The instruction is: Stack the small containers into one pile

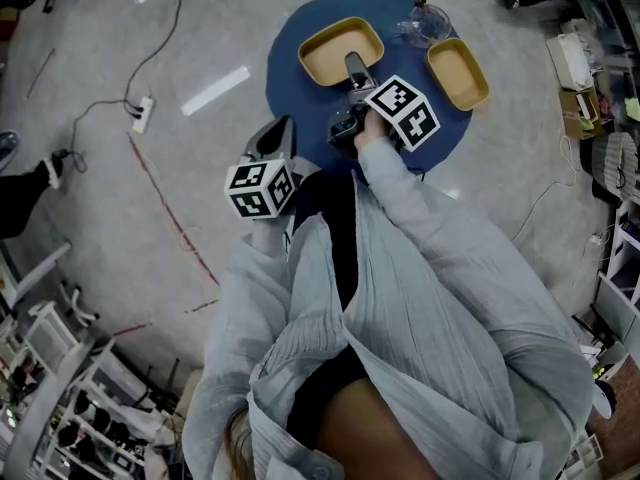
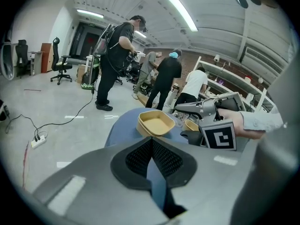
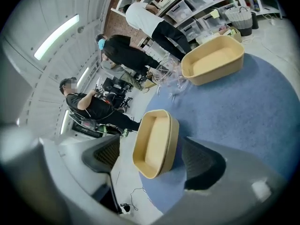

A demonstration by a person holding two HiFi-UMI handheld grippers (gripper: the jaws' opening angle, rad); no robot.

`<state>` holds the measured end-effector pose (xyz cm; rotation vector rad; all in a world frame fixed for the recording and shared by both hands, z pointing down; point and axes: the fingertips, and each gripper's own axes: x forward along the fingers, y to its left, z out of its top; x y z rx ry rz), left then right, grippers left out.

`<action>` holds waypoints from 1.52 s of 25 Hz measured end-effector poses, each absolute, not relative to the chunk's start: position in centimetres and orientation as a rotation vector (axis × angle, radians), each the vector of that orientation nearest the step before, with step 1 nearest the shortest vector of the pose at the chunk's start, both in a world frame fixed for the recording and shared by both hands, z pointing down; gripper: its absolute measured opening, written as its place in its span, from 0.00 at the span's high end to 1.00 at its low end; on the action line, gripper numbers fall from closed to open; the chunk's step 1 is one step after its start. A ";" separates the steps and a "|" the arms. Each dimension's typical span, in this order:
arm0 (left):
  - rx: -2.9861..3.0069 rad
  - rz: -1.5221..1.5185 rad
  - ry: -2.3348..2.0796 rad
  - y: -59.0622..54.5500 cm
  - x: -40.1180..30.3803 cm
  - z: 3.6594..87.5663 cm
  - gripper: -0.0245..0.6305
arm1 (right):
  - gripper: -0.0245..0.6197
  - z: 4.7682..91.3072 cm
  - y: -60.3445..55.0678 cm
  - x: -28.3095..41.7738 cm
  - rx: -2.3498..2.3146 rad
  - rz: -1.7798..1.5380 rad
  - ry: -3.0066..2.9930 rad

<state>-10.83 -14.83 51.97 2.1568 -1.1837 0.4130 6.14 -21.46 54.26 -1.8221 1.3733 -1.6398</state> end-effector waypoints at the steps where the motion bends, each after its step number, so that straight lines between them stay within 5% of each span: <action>1: 2.162 0.410 -1.179 -14.7 -10.7 51.9 0.94 | 0.32 54.2 -21.2 6.2 -1.817 -1.640 1.384; 19: 2.313 0.403 -0.987 -13.5 -5.8 50.6 0.94 | 0.56 50.4 -15.7 10.6 -1.917 -1.356 1.872; 38: 2.372 0.537 -0.752 -12.4 1.5 51.5 0.94 | 0.71 53.0 -8.3 26.8 -2.575 -0.950 2.274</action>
